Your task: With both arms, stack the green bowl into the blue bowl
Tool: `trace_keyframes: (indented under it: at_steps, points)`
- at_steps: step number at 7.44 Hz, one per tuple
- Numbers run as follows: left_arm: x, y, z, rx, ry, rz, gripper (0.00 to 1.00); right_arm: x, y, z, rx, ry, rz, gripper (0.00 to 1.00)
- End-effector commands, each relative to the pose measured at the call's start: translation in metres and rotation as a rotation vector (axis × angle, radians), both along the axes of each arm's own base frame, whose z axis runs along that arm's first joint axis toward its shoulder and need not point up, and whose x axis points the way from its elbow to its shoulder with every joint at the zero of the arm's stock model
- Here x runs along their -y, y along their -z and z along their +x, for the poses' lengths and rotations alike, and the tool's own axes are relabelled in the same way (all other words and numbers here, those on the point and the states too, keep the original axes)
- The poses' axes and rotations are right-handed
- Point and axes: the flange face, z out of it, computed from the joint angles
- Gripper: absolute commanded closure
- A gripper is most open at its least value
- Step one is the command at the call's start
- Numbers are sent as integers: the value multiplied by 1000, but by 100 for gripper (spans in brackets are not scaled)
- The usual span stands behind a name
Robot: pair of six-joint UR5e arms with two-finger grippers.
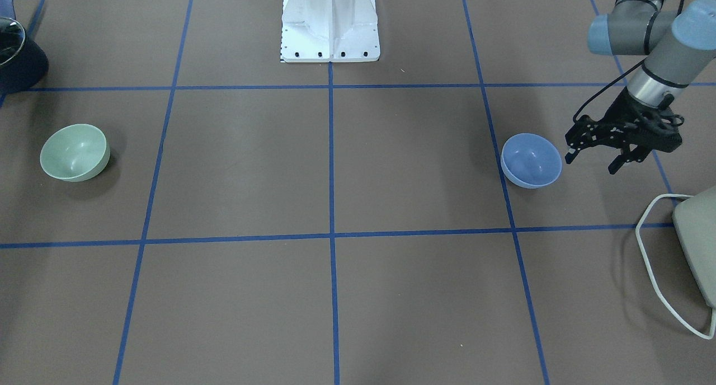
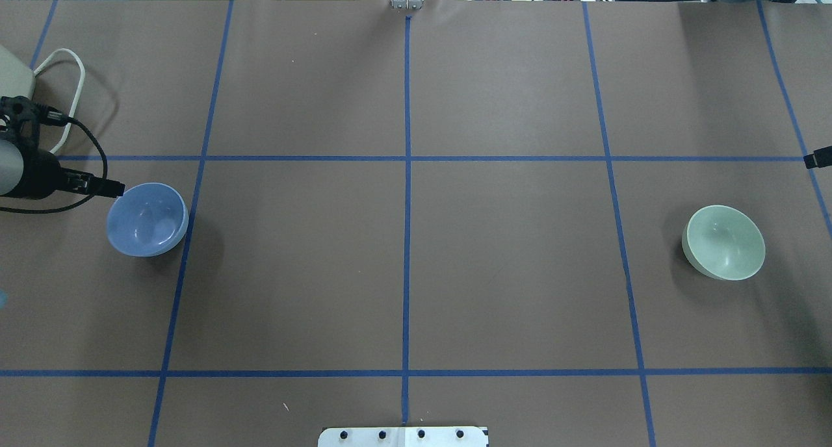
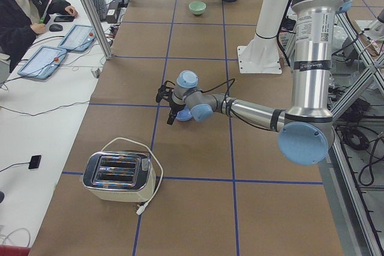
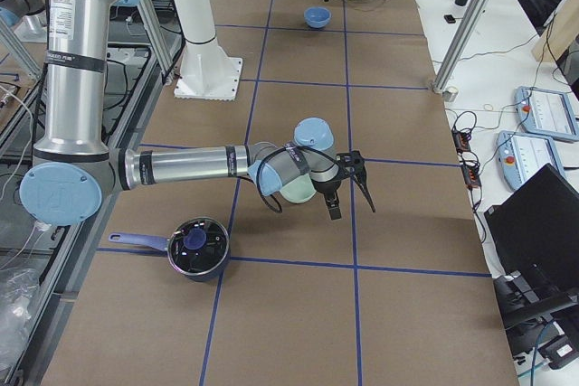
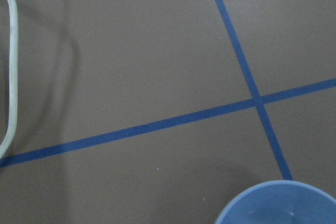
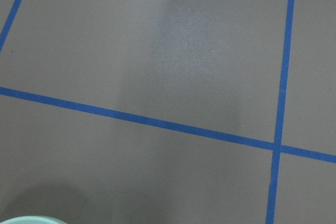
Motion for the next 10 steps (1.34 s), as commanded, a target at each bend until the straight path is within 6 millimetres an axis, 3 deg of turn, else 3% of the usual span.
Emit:
trace_keyframes:
  at_steps: [1,2,3,4,6,7,8,9,10]
  points:
    - [-15,-5,32,16,-47,4,50,0,-1,-1,-2,0,-1,0]
    - [-18,-3,37,13,-58,8,88,0,-1,-1,-3,-1,-1,0]
    - [-17,2,37,6,-61,21,100,1,-1,0,-10,-5,1,0]
    - [-17,9,37,-4,-64,31,100,1,0,0,-9,-5,3,0]
    - [-16,62,39,-66,-64,75,100,1,0,0,-9,-5,3,0]
    - [-6,107,49,-71,-52,60,100,1,0,0,-9,-5,3,0]
    - [16,175,71,-83,-13,2,100,1,0,0,-9,-5,3,0]
    - [18,247,132,-78,-31,-72,100,1,0,0,-9,-6,2,0]
    - [5,300,198,-51,-81,-121,100,0,0,0,-6,-7,1,0]
